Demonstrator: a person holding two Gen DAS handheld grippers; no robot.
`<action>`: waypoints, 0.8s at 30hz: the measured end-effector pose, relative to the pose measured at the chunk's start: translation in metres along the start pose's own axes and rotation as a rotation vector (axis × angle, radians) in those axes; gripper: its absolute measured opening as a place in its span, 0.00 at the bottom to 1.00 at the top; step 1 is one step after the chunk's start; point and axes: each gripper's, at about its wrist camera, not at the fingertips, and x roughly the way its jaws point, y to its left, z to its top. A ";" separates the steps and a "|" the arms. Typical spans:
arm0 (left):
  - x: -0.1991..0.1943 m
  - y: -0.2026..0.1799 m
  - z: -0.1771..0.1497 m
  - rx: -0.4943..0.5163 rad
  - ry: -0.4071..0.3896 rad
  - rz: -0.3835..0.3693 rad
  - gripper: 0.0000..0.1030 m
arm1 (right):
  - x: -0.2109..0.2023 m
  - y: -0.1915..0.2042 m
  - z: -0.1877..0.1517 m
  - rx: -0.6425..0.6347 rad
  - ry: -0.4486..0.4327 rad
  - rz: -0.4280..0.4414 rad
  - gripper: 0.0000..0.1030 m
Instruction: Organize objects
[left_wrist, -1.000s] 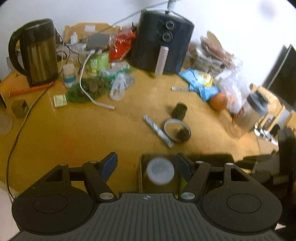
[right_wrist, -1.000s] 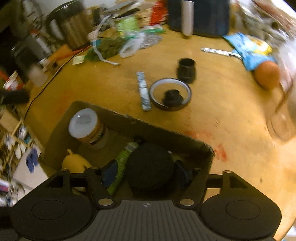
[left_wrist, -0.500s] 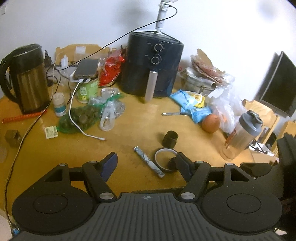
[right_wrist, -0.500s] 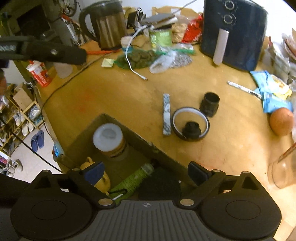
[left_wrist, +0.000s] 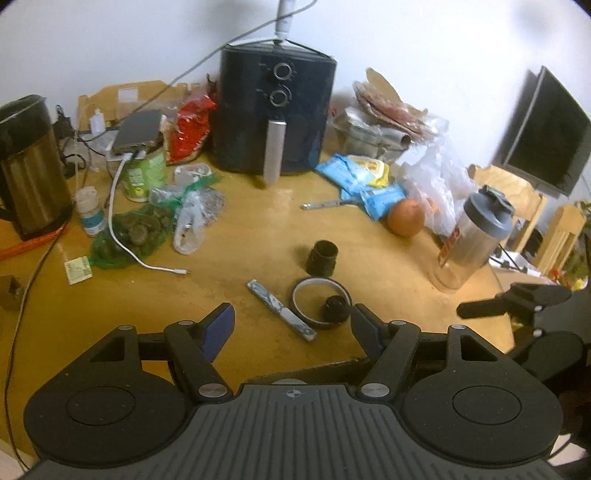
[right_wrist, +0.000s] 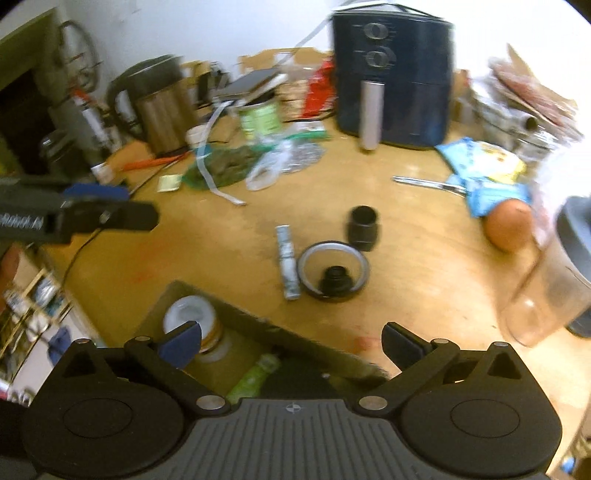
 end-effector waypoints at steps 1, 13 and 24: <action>0.002 0.000 0.000 0.003 0.008 -0.009 0.67 | 0.000 -0.003 0.000 0.016 -0.002 -0.015 1.00; 0.030 0.006 0.003 0.034 0.088 -0.083 0.67 | 0.004 -0.027 0.005 0.159 -0.022 -0.137 1.00; 0.056 0.013 0.012 0.059 0.138 -0.115 0.67 | 0.023 -0.032 0.017 0.173 -0.008 -0.181 1.00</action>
